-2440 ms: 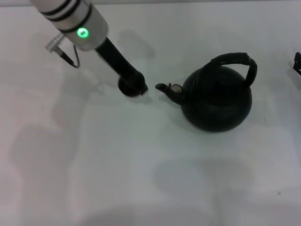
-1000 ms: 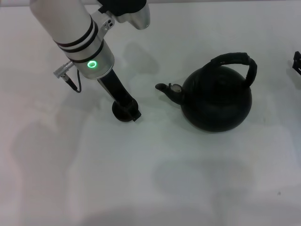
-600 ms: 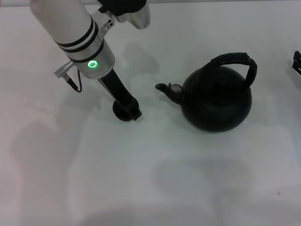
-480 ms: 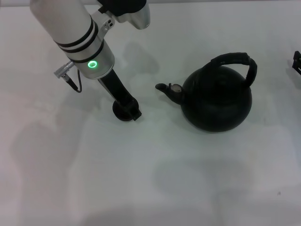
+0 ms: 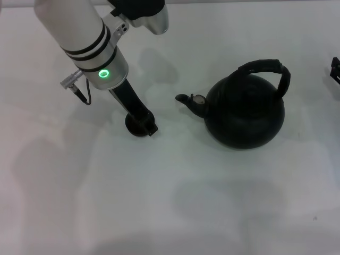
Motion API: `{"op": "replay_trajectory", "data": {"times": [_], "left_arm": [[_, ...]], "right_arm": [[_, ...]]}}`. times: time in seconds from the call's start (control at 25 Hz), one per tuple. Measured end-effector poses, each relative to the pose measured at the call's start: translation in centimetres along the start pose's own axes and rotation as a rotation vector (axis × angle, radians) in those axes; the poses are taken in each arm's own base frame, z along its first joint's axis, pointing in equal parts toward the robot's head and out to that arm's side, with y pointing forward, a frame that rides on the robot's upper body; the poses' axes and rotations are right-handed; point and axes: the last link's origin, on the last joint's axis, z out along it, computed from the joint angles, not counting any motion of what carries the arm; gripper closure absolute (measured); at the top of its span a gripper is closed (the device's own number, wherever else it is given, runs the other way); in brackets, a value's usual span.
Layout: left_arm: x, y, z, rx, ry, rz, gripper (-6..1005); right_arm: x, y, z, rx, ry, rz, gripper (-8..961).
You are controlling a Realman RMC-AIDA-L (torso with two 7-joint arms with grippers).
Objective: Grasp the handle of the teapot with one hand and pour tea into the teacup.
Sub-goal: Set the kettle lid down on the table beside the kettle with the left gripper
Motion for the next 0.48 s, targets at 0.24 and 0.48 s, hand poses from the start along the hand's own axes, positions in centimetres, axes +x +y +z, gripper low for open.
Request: {"op": "replay_trajectory", "data": {"times": [0.24,0.48], "left_arm": [[-0.06,-0.02,0.07,-0.002,0.001,0.000,205],[-0.03,-0.01,0.06,0.000,0.000,0.004,199]], "right_arm": [[-0.06,0.03,0.06,-0.001,-0.001,0.000,166],[-0.06,0.03,0.06,-0.001,-0.001,0.000,167]]}}
